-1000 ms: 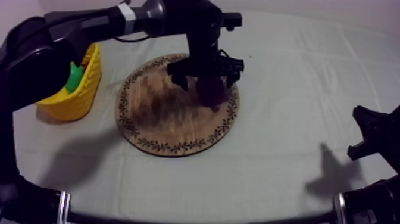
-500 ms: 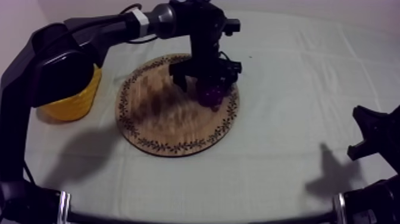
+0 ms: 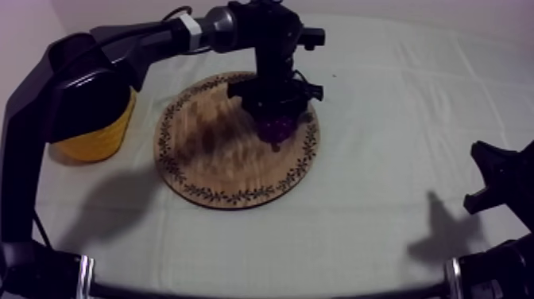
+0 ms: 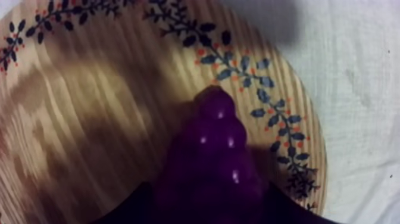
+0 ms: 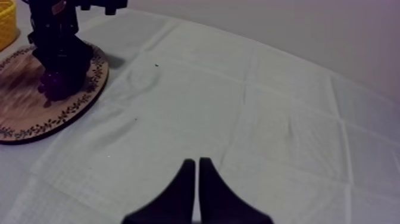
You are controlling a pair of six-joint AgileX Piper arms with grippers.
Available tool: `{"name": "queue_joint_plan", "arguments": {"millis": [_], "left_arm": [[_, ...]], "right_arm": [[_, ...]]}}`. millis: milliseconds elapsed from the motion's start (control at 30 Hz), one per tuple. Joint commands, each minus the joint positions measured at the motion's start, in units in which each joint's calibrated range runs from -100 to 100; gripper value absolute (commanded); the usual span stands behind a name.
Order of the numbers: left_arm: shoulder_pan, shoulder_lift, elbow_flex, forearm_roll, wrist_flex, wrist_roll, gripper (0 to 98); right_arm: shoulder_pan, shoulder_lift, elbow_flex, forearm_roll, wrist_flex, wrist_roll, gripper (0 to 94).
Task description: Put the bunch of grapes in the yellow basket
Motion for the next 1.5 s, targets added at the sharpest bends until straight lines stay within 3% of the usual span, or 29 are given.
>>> {"name": "queue_joint_plan", "arguments": {"millis": [0,233,567,967,1233,1467], "left_arm": [[0.1,-0.5,0.7,-0.19,-0.5,-0.2,44.1],[0.2,-8.7,7.1,-0.85,-1.1,-2.1,39.8],[-1.6,-38.1,30.2,-3.98,-1.4,-8.1,42.7],[-8.8,-69.3,54.3,-9.58,-2.0,-15.3,46.3],[-14.8,-76.6,59.6,-14.43,-8.1,-16.9,46.5],[-20.4,-74.2,58.7,-16.11,-13.4,-16.9,45.5]], "right_arm": [[0.0,0.0,0.0,0.0,0.0,0.0,0.4],[0.0,0.0,0.0,0.0,0.0,0.0,0.4],[0.0,0.0,0.0,0.0,0.0,-0.1,0.4],[0.0,0.0,0.0,0.0,0.0,-0.1,0.4],[0.0,0.0,0.0,0.0,0.0,-0.1,0.4],[0.0,0.0,0.0,0.0,0.0,-0.1,0.4]]}}
